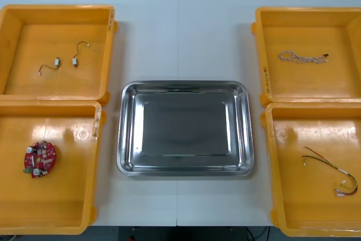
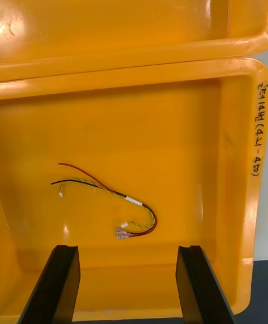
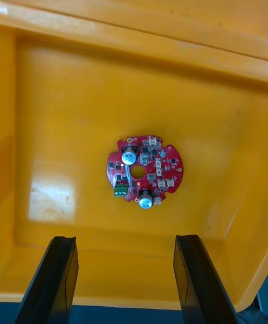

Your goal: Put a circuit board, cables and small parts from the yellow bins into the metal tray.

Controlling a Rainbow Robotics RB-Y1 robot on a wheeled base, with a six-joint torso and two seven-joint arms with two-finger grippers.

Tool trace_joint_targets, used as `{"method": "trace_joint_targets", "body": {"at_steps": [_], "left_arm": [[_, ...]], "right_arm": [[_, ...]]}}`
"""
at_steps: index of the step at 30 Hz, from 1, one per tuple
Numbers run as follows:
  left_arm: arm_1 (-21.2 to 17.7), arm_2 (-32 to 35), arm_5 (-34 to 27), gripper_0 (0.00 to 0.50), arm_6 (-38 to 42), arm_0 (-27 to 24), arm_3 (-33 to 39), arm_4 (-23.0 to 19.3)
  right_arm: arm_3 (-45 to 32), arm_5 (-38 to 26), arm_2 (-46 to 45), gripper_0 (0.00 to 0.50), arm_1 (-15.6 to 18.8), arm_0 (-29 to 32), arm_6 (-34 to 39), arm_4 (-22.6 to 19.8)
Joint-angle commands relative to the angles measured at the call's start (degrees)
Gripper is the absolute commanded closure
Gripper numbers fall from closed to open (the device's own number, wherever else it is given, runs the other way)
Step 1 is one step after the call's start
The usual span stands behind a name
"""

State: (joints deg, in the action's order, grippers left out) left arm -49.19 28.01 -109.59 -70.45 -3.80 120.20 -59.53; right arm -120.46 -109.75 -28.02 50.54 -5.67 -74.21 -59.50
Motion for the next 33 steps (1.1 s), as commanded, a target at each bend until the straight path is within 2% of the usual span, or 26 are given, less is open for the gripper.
{"method": "trace_joint_targets", "body": {"at_steps": [1, 7, 19, 33], "left_arm": [[-0.6, -1.1, -0.4, 0.0, -5.5, 0.9, 0.2, 0.1], [-1.9, -1.6, -0.4, 0.0, -7.4, 0.9, 0.5, -0.3], [-3.6, -2.0, -0.3, 0.0, -18.9, 1.7, 0.5, -0.5], [-6.2, -4.7, 8.4, 0.0, -32.4, 6.4, 0.6, -1.6]], "right_arm": [[-1.3, -0.2, -1.6, 0.0, -2.3, 2.0, -0.9, -0.2], [-1.5, -0.2, -1.0, 0.0, -2.2, 2.2, -1.3, 0.4], [-1.6, 2.4, -0.4, 0.0, -3.6, 5.3, -3.7, 0.3], [-1.9, 9.0, 1.2, 0.0, -6.2, 10.9, -8.2, 0.5]]}}
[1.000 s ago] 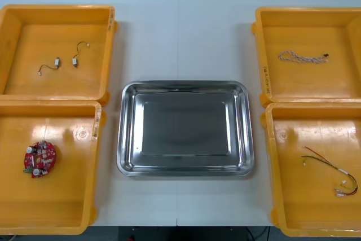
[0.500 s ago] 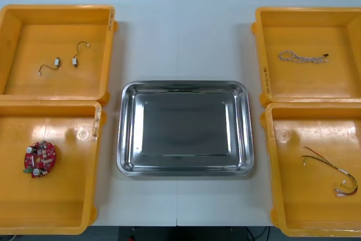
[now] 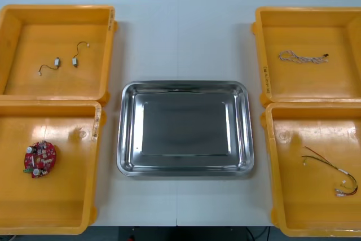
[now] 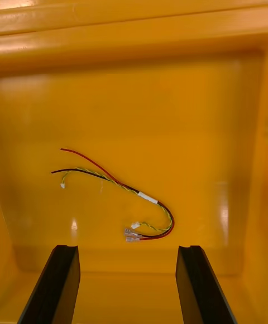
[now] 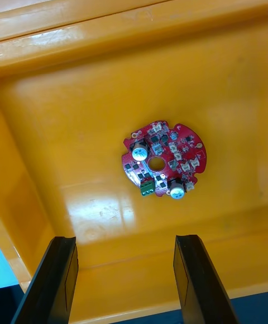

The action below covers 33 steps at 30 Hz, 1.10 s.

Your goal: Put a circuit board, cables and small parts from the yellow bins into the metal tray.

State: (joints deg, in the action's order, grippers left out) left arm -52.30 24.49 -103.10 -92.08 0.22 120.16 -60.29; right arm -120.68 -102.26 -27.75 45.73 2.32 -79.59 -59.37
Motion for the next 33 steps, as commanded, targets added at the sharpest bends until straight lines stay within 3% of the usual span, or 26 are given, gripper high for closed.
{"method": "trace_joint_targets", "body": {"at_steps": [1, 16, 33], "left_arm": [[-3.1, -1.4, 2.4, 0.0, -11.7, 2.5, 0.6, -1.0], [-5.2, -5.0, 13.4, 0.0, -20.5, 9.1, 1.4, -2.9], [-9.3, -9.5, 25.6, 0.0, -28.0, 18.0, 4.3, -2.0]], "right_arm": [[-1.6, 2.1, 1.1, 0.0, -1.8, 3.4, -3.2, 0.5], [-1.7, 12.1, 4.7, 0.0, -3.4, 10.3, -7.1, 3.7], [-1.6, 16.9, 7.4, 0.0, -3.4, 12.8, -32.1, 7.2]]}}
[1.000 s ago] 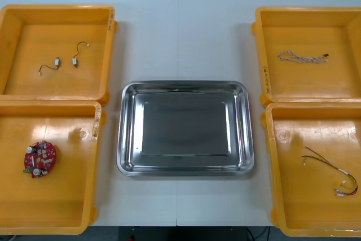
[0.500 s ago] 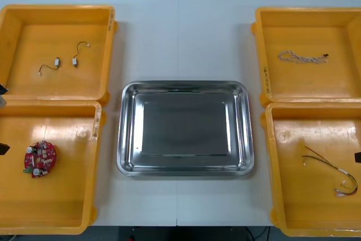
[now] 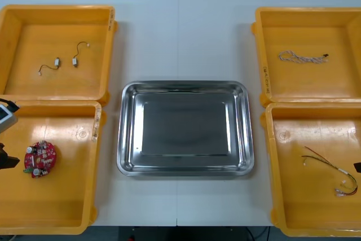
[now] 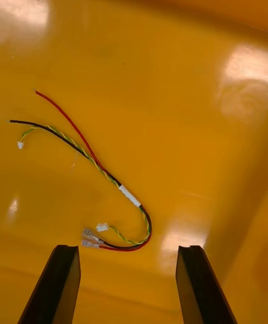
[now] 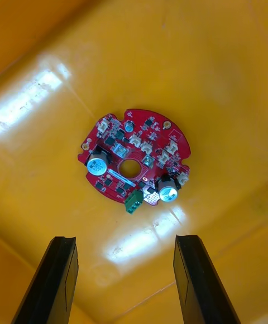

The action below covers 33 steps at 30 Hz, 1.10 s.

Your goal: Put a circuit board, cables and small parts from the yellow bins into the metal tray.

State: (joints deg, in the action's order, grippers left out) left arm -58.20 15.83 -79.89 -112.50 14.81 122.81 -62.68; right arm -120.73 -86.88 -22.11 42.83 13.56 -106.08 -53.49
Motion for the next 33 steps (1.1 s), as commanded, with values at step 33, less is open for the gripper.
{"method": "trace_joint_targets", "body": {"at_steps": [33], "left_arm": [[-10.7, -7.2, 19.5, 0.0, -15.6, 11.9, 1.3, 5.3]], "right_arm": [[8.7, 15.8, 8.9, 0.0, -0.5, 1.6, -26.4, 4.0]]}}
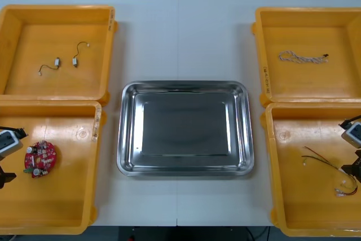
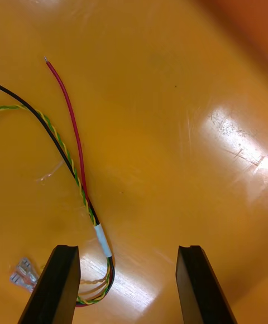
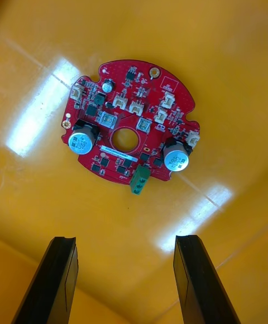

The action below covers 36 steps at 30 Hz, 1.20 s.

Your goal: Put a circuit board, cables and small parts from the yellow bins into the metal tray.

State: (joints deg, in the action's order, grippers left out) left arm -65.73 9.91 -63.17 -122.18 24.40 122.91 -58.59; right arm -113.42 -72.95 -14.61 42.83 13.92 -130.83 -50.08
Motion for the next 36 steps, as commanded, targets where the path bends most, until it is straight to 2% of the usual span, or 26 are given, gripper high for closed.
{"method": "trace_joint_targets", "body": {"at_steps": [1, 5, 11, 20, 36], "left_arm": [[-3.3, -1.5, 3.3, 0.0, -6.0, 2.3, 1.2, 1.3], [-3.7, -3.4, 7.8, 0.0, -7.1, 2.4, -0.5, 1.0], [-3.8, -5.2, 12.5, 0.0, -12.9, 2.3, -3.8, -0.3], [-3.9, -6.4, 13.8, 0.0, -14.0, 2.3, -4.4, -1.2], [-4.8, -9.1, 17.4, 0.0, -15.4, 2.1, -6.9, -1.1]], "right_arm": [[1.5, 2.0, 1.5, 0.0, -0.5, 1.2, -1.6, 0.6], [2.3, 2.8, 1.8, 0.0, -0.5, 1.3, -1.8, 0.9], [2.9, 2.9, 2.4, 0.0, -0.5, 1.3, -1.9, 1.3], [5.0, 6.2, 4.3, 0.0, -0.5, 1.4, -2.1, 1.7], [5.1, 6.9, 6.0, 0.0, -0.8, 1.5, -1.4, 2.4]]}}
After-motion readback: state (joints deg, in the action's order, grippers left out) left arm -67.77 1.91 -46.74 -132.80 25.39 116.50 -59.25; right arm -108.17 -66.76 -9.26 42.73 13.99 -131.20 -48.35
